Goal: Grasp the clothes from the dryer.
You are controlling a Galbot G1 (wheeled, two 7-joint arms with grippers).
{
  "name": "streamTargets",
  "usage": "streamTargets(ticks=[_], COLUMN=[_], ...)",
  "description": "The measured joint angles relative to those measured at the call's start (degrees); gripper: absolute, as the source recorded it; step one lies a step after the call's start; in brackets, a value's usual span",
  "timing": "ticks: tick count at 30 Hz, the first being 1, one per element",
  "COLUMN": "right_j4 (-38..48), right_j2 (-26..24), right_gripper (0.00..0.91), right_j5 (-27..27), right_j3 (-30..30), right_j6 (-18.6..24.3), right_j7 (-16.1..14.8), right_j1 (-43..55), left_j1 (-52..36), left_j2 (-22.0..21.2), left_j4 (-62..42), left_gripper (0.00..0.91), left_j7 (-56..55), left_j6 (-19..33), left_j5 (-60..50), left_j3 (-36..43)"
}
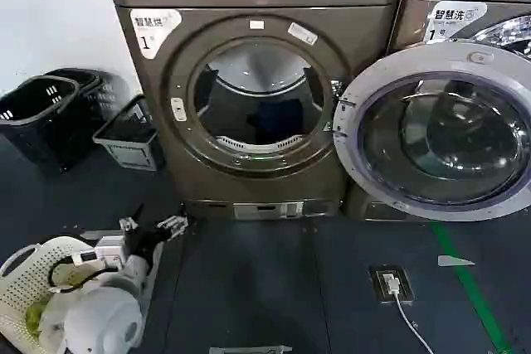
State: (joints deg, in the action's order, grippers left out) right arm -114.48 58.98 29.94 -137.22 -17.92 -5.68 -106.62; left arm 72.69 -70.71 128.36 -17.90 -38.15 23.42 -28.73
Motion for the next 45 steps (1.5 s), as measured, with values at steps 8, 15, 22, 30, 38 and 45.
streamTargets(ticks=[8, 15, 22, 30, 38, 45], right_j4=[0.1, 0.03, -0.09, -0.22, -0.44, -0.39], right_j2=[0.01, 0.16, -0.02, 0.02, 0.0, 0.03], right_gripper=[0.907, 0.907, 0.907, 0.907, 0.907, 0.907], right_j5=[1.4, 2.33, 2.98, 3.56, 3.94, 3.94], right_j3=[-0.06, -0.19, -0.82, -1.36, -1.3, -0.9], right_j6=[1.4, 2.2, 2.61, 2.75, 2.8, 2.93], right_j7=[0.09, 0.15, 0.16, 0.11, -0.02, -0.12], right_j1=[0.0, -0.17, -0.8, -1.3, -1.26, -0.76], left_j1=[0.05, -0.34, 0.04, 0.02, 0.41, 0.57], left_j2=[0.03, 0.24, 0.09, 0.23, 0.27, 0.21], left_j4=[0.24, 0.41, 0.69, 1.0, 1.37, 1.6], left_gripper=[0.907, 0.907, 0.907, 0.907, 0.907, 0.907], left_j7=[0.3, 0.47, 0.55, 0.59, 0.59, 0.59], left_j6=[-0.14, -0.45, -0.37, -0.38, -0.5, -0.61], left_j5=[-0.08, 0.0, 0.01, 0.08, 0.15, 0.29], left_j3=[-0.01, 0.3, 0.22, 0.57, 0.53, -0.04])
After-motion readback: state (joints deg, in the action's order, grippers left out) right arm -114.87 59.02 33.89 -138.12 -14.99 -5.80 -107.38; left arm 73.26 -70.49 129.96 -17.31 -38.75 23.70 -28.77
